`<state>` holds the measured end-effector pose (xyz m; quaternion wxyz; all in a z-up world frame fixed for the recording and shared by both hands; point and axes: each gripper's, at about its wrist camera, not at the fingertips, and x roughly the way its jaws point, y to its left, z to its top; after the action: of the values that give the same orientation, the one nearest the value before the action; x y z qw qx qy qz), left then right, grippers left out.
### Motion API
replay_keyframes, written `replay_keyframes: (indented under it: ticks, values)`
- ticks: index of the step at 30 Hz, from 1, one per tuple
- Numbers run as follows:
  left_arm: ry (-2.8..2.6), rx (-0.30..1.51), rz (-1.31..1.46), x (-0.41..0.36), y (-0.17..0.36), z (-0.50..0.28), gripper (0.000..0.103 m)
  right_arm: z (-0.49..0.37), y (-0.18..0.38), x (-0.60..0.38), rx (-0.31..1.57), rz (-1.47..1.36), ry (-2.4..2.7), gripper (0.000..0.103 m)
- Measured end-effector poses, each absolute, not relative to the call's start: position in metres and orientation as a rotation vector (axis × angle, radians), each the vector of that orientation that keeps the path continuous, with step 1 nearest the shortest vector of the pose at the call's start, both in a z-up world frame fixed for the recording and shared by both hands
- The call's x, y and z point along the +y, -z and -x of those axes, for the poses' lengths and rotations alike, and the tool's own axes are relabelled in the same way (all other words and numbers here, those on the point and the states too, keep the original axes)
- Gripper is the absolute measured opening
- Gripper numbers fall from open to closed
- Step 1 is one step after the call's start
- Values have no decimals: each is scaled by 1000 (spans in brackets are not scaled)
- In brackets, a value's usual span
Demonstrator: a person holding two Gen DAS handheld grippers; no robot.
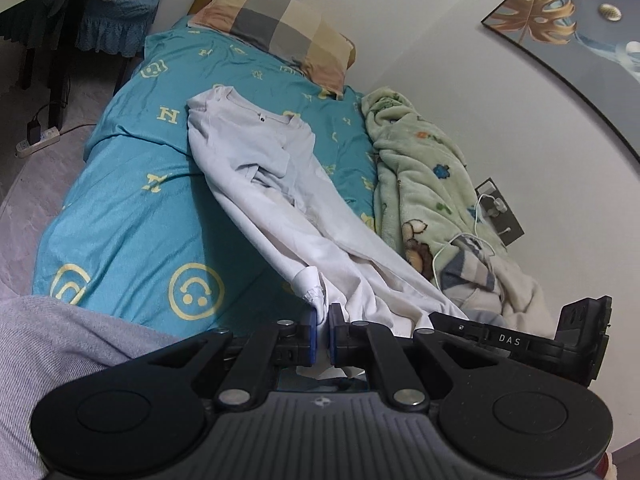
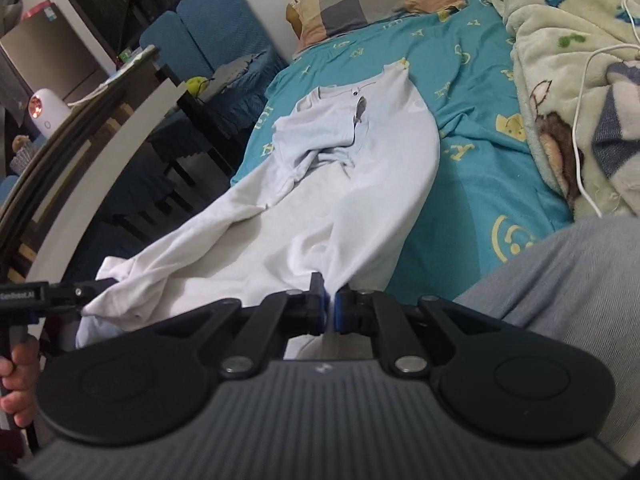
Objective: Fold clothes
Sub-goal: 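Grasp the hem with both grippers and fold it up onto the collar half, then open both grippers and release the folded hem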
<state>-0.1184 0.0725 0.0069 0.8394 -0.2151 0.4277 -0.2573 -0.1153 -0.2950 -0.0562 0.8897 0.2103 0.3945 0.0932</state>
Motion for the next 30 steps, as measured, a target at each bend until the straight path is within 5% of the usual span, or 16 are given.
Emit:
replay_keyframes:
  ticks: [12, 22, 30]
  values:
    - [460, 878, 521, 54, 0, -62, 7, -49, 60, -329, 825, -565, -120, 8]
    - [318, 944, 387, 26, 97, -226, 7, -204, 148, -344, 955, -540, -82, 8]
    - [289, 978, 324, 24, 159, -269, 10, -247, 195, -341, 1007, -478, -84, 8]
